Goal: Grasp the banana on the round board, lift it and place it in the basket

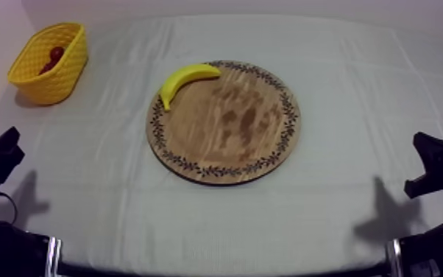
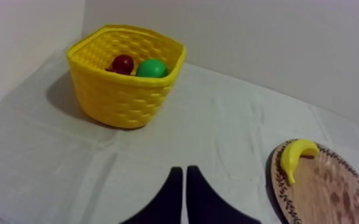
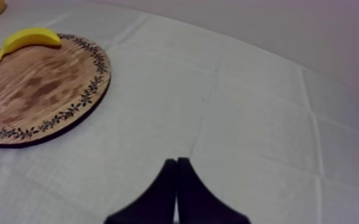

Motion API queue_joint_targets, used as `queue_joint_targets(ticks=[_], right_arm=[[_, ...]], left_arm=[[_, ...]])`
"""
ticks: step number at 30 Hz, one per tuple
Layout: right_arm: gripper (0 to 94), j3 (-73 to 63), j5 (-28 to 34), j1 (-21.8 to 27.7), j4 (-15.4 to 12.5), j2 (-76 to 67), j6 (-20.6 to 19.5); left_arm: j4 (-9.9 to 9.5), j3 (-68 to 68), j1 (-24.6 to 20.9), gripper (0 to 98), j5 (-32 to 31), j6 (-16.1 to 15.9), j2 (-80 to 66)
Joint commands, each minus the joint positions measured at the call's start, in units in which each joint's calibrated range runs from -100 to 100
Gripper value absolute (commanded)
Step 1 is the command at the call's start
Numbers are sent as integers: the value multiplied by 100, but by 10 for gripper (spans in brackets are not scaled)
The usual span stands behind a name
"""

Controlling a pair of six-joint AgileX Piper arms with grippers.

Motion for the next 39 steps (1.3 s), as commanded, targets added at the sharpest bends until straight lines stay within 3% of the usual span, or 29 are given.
queue_joint_targets(ticks=[1,16,21,25,31,36,39], right_arm=[[2,-3,2,1,0,3,1],[2,-3,2,1,0,3,-2],[2,-3,2,1,0,3,-2],[2,-3,2,1,0,3,0],[2,-3,2,1,0,3,1],[2,-3,2,1,0,3,1],[2,-3,2,1,0,3,1]], left_arm=[[-8,4,-20,1,1,17,-5],[-8,4,-64,1,1,16,-5],[-47,4,-64,3,7,271,-5],[-61,4,-64,1,8,95,-5],[-55,4,-64,1,13,286,-5],[-12,-36,-28,1,21,365,155],[97,-387,35,0,54,207,569]])
